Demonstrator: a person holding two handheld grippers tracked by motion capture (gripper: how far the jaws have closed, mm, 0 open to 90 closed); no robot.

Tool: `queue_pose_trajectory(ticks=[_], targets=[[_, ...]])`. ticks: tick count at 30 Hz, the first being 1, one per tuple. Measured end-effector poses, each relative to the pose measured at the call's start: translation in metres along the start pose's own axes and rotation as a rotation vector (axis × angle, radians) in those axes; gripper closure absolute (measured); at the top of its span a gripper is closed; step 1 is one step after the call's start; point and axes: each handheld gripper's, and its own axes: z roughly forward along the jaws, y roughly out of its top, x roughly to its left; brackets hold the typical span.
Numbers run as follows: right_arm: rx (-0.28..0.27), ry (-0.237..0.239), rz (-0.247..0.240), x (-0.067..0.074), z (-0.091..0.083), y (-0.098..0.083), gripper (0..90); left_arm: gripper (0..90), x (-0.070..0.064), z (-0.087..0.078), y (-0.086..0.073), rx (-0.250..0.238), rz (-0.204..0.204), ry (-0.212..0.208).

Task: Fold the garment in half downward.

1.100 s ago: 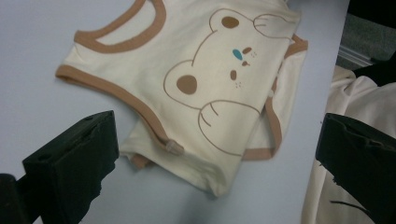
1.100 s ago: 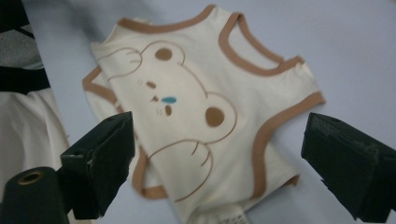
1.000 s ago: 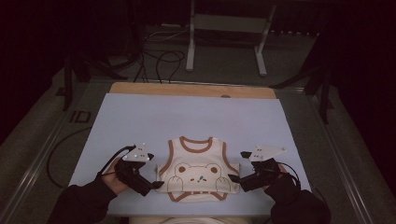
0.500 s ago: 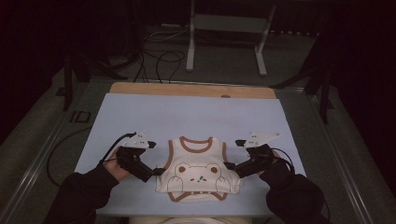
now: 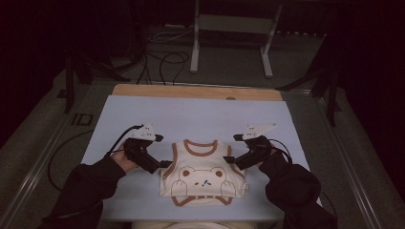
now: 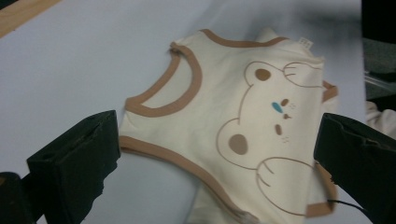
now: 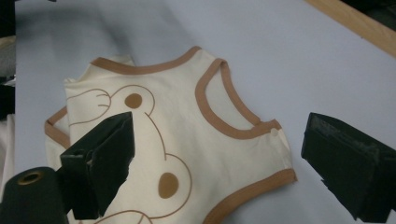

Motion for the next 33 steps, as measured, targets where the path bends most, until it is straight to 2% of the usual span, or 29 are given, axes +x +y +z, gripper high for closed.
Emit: queue_pose_trajectory(ticks=[3,11,15,18,21,23,24,26,33], targets=[[0.038,0.004,0.005,-0.007,0.005,0.002,10.3,1.3,0.006,0.006,0.001,0.000,-0.007,-0.006],[0.059,0.032,0.022,-0.026,0.020,0.000,10.1,0.4,0.022,0.026,-0.002,0.026,-0.082,-0.015],[0.076,0.031,0.045,-0.033,0.028,-0.005,9.8,0.4,0.028,0.036,-0.005,0.043,-0.091,-0.003],[0.099,0.018,0.057,-0.038,0.035,-0.007,9.8,0.4,0.034,0.043,-0.007,0.054,-0.100,-0.021],[0.115,0.019,0.062,-0.043,0.041,-0.011,10.3,0.4,0.041,0.049,-0.008,0.049,-0.122,-0.064],[0.117,0.025,0.082,-0.048,0.045,-0.014,14.7,0.4,0.044,0.054,-0.008,0.058,-0.114,-0.057],[0.114,0.015,0.090,-0.049,0.047,-0.015,13.6,0.4,0.045,0.056,-0.008,0.060,-0.110,-0.056],[0.118,0.029,0.082,-0.050,0.051,-0.018,13.8,0.7,0.050,0.060,-0.009,0.062,-0.117,-0.049],[0.158,0.007,0.076,-0.057,0.066,-0.027,22.1,9.1,0.060,0.074,-0.014,0.092,-0.112,0.002]])
